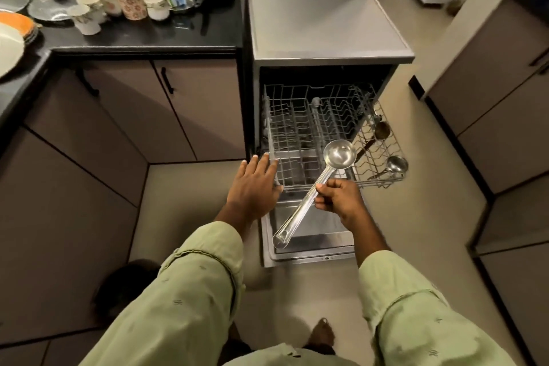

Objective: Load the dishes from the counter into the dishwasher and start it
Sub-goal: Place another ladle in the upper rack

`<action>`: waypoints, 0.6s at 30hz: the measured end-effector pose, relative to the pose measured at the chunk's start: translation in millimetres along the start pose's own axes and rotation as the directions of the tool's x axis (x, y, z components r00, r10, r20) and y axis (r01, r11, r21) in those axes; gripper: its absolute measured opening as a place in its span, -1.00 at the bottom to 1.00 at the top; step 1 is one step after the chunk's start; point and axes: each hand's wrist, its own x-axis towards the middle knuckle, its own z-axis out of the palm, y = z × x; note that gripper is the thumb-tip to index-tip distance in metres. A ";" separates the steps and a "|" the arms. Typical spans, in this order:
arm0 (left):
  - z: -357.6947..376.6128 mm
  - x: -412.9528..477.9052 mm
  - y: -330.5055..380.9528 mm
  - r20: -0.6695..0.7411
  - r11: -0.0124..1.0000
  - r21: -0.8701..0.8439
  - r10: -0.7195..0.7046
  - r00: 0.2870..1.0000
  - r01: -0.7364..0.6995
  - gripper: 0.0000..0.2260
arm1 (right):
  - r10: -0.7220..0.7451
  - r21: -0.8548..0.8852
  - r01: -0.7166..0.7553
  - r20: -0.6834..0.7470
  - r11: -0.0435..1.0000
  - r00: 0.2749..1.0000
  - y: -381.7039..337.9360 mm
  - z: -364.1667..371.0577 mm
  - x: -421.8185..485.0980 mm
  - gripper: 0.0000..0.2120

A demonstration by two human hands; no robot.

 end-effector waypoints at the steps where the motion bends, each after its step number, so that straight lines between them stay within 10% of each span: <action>1: 1.8 7.4 17.4 -0.001 1.000 -0.009 -0.003 1.000 0.003 -0.40 | 0.001 -0.007 -0.001 -0.001 1.000 1.000 -1.4 -18.6 1.4 -0.96; 18: 31.1 124.9 172.3 0.090 1.000 0.023 -0.005 0.996 0.003 -0.39 | -0.093 -0.015 0.092 -0.137 0.996 0.986 -50.5 -207.7 89.9 -0.96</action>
